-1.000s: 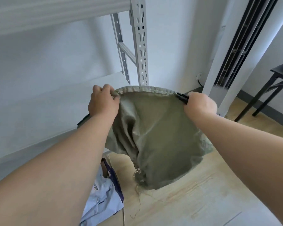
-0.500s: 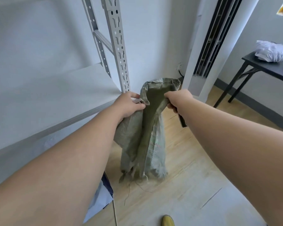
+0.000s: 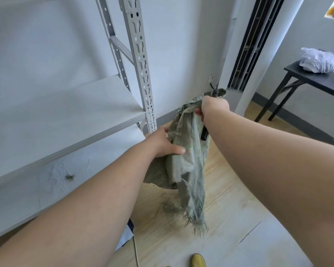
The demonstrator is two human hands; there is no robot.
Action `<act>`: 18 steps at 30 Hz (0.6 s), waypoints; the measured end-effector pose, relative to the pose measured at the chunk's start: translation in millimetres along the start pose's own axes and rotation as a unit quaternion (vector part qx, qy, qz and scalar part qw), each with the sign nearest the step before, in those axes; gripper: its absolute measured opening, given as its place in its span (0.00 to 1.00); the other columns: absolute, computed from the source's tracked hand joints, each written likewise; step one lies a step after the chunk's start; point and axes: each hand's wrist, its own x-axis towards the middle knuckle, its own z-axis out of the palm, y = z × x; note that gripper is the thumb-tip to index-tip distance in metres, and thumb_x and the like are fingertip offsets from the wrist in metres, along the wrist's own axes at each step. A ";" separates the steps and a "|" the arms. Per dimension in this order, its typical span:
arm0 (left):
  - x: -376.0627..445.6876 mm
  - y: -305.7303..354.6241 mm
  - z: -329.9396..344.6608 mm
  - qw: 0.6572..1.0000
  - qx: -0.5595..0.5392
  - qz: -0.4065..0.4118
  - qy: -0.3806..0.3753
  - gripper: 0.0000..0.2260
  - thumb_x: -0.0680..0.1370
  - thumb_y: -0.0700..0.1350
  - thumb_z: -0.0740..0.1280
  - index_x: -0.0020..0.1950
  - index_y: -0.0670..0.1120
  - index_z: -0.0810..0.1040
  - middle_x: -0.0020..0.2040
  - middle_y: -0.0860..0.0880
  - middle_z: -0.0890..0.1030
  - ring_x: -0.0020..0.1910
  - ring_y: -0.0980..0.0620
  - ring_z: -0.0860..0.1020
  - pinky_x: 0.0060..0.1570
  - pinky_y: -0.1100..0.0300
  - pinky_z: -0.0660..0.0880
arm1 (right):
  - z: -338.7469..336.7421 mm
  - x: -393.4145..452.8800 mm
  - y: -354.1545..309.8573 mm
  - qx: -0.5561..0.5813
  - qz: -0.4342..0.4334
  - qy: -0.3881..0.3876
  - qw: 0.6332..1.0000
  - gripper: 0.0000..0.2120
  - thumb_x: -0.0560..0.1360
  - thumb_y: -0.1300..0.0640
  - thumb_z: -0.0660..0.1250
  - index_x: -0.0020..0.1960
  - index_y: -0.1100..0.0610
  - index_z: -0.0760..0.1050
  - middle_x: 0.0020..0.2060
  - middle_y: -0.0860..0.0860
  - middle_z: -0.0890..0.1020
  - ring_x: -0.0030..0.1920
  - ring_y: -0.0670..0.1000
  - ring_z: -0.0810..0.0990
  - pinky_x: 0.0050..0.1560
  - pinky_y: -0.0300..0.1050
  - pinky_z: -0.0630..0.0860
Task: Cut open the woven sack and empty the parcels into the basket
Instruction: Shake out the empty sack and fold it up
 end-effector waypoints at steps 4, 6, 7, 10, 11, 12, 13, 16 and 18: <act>3.2 -12.9 -4.7 0.984 0.149 -0.089 0.036 0.14 0.73 0.41 0.66 0.57 0.38 0.75 0.48 0.43 0.78 0.46 0.44 0.77 0.40 0.58 0.72 | 5.0 -1.4 -3.9 -0.095 -0.001 0.045 0.994 0.16 0.76 0.56 0.64 0.61 0.61 0.74 0.31 0.50 0.78 0.23 0.46 0.78 0.36 0.43 0.76; 9.1 -22.4 -11.0 0.991 0.077 -0.094 0.055 0.05 0.74 0.38 0.65 0.50 0.41 0.75 0.45 0.43 0.77 0.42 0.44 0.75 0.36 0.59 0.70 | 6.3 -2.8 -4.6 -0.192 -0.042 0.030 0.980 0.15 0.75 0.51 0.66 0.57 0.59 0.76 0.32 0.52 0.80 0.25 0.47 0.75 0.32 0.42 0.73; 12.3 -25.0 -15.4 0.993 -0.021 -0.097 0.067 0.05 0.74 0.37 0.67 0.49 0.43 0.76 0.45 0.43 0.78 0.40 0.45 0.76 0.34 0.60 0.71 | 7.3 -3.9 -2.4 -0.244 -0.075 0.001 0.967 0.16 0.75 0.48 0.67 0.57 0.58 0.76 0.34 0.53 0.81 0.26 0.48 0.74 0.32 0.43 0.73; 17.3 -21.8 -29.3 0.952 -0.276 -0.092 0.094 0.12 0.73 0.34 0.72 0.53 0.46 0.78 0.46 0.44 0.81 0.44 0.47 0.79 0.41 0.56 0.78 | 13.1 -22.3 6.6 -0.325 -0.119 -0.099 0.933 0.17 0.74 0.44 0.69 0.54 0.56 0.73 0.36 0.51 0.76 0.29 0.48 0.71 0.31 0.41 0.73; 21.2 -21.2 -32.1 0.949 -0.288 -0.082 0.103 0.13 0.72 0.34 0.73 0.52 0.48 0.76 0.47 0.44 0.81 0.46 0.47 0.80 0.46 0.54 0.78 | 15.9 -29.1 10.9 -0.328 -0.115 -0.131 0.929 0.18 0.73 0.44 0.71 0.54 0.55 0.73 0.35 0.50 0.75 0.29 0.47 0.71 0.31 0.40 0.73; 24.7 -20.5 -34.1 0.956 -0.263 -0.068 0.112 0.15 0.71 0.34 0.73 0.51 0.50 0.75 0.48 0.45 0.81 0.47 0.46 0.80 0.49 0.53 0.78 | 19.2 -35.2 15.7 -0.328 -0.108 -0.160 0.925 0.19 0.72 0.43 0.72 0.54 0.56 0.74 0.36 0.50 0.75 0.30 0.47 0.71 0.32 0.40 0.74; 26.2 -18.9 -35.8 0.966 -0.223 -0.052 0.119 0.17 0.70 0.35 0.74 0.51 0.51 0.75 0.49 0.45 0.81 0.49 0.46 0.80 0.52 0.52 0.78 | 22.8 -40.2 21.0 -0.330 -0.101 -0.184 0.921 0.22 0.70 0.42 0.73 0.55 0.56 0.74 0.36 0.50 0.76 0.30 0.48 0.72 0.33 0.41 0.74; 26.6 -11.1 -37.5 0.986 -0.133 0.011 0.105 0.24 0.68 0.33 0.70 0.60 0.51 0.75 0.55 0.45 0.82 0.53 0.44 0.80 0.54 0.49 0.78 | 29.3 -47.8 35.8 -0.343 -0.107 -0.221 0.907 0.27 0.69 0.45 0.75 0.63 0.51 0.70 0.40 0.50 0.76 0.32 0.48 0.73 0.30 0.42 0.72; 23.2 -5.7 -37.1 0.991 -0.074 0.045 0.098 0.27 0.70 0.33 0.68 0.67 0.50 0.70 0.56 0.49 0.80 0.54 0.46 0.79 0.54 0.51 0.78 | 28.4 -47.4 38.4 -0.373 -0.161 -0.211 0.889 0.29 0.73 0.51 0.71 0.71 0.46 0.65 0.49 0.51 0.78 0.37 0.50 0.75 0.33 0.42 0.72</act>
